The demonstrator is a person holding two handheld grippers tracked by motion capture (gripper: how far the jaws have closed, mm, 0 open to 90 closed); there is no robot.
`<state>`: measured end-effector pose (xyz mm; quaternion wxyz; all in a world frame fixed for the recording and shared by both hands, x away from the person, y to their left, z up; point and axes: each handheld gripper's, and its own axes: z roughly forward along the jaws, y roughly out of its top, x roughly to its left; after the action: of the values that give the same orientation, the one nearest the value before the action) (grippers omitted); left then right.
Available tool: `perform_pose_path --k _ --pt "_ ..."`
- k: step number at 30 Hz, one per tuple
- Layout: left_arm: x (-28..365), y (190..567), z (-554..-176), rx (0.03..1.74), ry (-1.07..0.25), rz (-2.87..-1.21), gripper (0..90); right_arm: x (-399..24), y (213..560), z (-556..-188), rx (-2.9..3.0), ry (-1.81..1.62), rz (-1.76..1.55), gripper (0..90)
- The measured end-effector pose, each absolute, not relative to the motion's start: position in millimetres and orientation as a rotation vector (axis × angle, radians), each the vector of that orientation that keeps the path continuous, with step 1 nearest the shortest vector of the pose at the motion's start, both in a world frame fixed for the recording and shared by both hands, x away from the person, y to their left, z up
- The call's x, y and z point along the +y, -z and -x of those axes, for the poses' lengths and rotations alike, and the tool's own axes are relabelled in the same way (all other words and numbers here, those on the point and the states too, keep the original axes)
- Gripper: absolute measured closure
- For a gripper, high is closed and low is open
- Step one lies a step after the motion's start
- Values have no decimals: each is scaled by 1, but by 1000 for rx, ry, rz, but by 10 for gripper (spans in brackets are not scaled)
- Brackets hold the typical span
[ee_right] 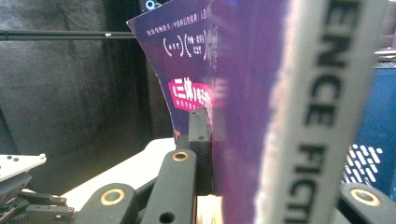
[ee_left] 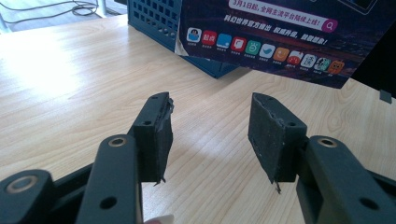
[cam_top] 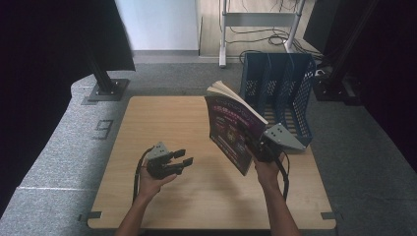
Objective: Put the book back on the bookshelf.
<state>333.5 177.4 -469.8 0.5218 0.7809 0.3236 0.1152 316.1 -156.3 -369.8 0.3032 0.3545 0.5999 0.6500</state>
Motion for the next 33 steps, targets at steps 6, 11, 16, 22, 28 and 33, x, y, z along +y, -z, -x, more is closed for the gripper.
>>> perform_pose_path --k 6,11,16,22,28,33 --pt "177 470 -333 773 -274 -1877 491 -161 368 -316 1574 -1718 -944 817" --pt "177 471 -333 776 -271 -1882 491 -165 367 -315 1557 -1719 -954 817" --pt "176 472 -333 774 -269 -1888 491 -170 365 -315 1546 -1710 -958 816" --pt "176 472 -334 776 -266 -1892 491 -175 365 -315 1534 -1699 -965 816" --pt "177 473 -334 778 -266 -1894 491 -185 361 -314 1500 -1690 -977 817" --pt "177 473 -334 776 -272 -1890 492 -190 358 -314 1490 -1680 -983 817"
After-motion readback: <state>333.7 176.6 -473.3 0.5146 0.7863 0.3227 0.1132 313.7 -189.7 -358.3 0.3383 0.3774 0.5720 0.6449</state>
